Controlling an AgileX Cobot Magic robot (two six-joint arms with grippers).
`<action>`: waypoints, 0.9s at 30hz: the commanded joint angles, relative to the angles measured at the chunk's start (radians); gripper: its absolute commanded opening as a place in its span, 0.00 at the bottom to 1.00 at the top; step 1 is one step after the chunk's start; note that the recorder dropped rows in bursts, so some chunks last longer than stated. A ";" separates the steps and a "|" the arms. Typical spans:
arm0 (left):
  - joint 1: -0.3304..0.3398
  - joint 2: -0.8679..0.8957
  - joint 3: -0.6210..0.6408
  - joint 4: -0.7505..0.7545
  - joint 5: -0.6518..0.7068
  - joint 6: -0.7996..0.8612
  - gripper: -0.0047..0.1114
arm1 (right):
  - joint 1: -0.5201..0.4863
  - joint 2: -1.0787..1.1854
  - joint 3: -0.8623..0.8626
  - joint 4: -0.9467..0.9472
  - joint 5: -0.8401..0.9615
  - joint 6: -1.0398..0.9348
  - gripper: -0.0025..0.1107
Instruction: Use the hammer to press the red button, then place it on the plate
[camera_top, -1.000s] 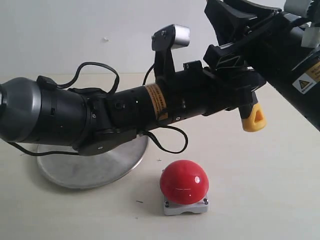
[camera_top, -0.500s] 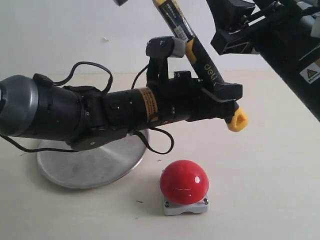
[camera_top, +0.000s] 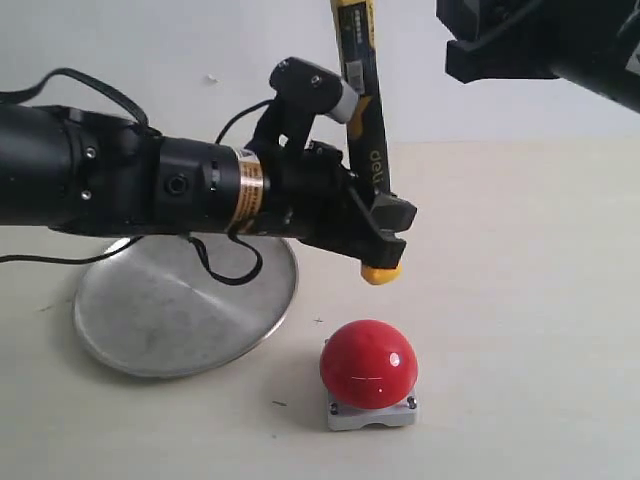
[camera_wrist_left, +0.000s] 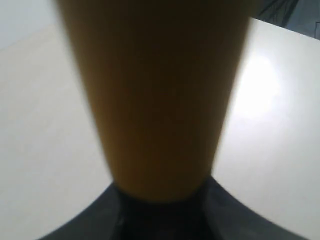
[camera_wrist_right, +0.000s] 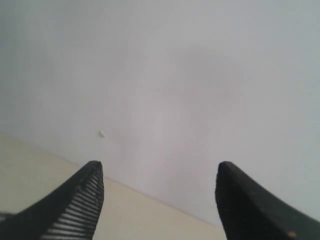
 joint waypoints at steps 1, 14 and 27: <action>0.007 -0.080 0.008 0.056 -0.023 -0.042 0.04 | -0.054 -0.006 -0.044 -0.196 0.209 0.121 0.58; 0.162 -0.143 0.074 0.053 -0.184 -0.042 0.04 | -0.065 0.076 -0.161 -0.276 0.900 -0.145 0.55; 0.333 -0.146 0.074 0.180 -0.379 -0.097 0.04 | -0.150 0.186 -0.203 1.551 1.186 -2.070 0.49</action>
